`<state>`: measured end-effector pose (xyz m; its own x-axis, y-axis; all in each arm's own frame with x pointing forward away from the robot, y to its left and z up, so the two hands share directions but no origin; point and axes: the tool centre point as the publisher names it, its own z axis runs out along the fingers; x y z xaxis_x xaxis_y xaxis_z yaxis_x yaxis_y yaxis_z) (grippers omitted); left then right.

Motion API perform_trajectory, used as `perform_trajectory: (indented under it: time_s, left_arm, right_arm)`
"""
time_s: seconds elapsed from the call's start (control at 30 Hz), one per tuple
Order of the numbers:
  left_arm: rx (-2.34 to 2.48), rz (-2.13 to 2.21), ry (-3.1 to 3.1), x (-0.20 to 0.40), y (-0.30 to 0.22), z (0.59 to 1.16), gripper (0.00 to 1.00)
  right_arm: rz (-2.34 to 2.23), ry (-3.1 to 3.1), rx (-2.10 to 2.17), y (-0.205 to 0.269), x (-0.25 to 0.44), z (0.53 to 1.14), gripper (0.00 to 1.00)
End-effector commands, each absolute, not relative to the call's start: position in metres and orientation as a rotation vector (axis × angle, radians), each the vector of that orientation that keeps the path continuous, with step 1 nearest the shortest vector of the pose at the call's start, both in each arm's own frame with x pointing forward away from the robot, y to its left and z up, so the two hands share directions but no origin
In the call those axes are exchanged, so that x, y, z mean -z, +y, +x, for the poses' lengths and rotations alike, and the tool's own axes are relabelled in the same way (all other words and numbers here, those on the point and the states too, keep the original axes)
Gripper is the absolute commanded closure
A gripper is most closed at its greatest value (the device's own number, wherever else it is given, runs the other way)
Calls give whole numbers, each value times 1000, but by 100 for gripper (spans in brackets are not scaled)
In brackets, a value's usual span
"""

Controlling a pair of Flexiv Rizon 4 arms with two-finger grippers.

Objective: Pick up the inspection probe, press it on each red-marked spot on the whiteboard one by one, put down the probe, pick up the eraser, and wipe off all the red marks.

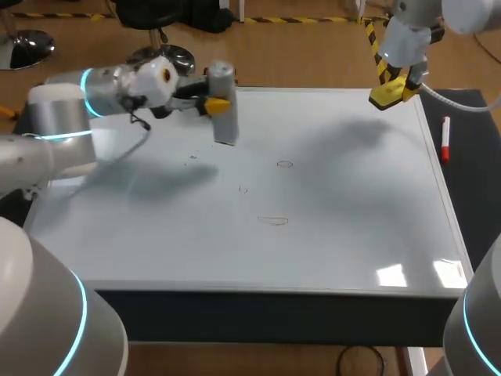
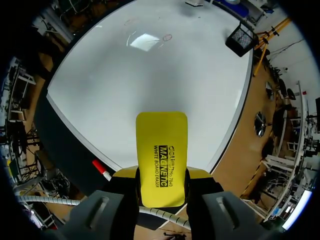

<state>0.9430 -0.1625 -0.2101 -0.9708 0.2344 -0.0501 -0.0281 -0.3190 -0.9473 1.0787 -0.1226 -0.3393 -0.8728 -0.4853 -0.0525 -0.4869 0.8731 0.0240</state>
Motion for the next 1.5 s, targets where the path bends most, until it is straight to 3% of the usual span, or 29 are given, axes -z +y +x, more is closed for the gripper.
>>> perform_trajectory:
  time_s: [0.03, 0.7, 1.5]
  left_arm:
    - [-2396, -305, -1667, 217, -190, 948, 100]
    - [-2189, -402, -1661, 244, -281, 928, 100]
    - [-2183, -316, -1737, 280, -298, 933, 100]
  right_arm:
    - [-782, 3000, -54, -123, 339, 1080, 100]
    - [-782, 3000, -54, -123, 339, 1080, 100]
    - [-782, 3000, -54, -123, 339, 1080, 100]
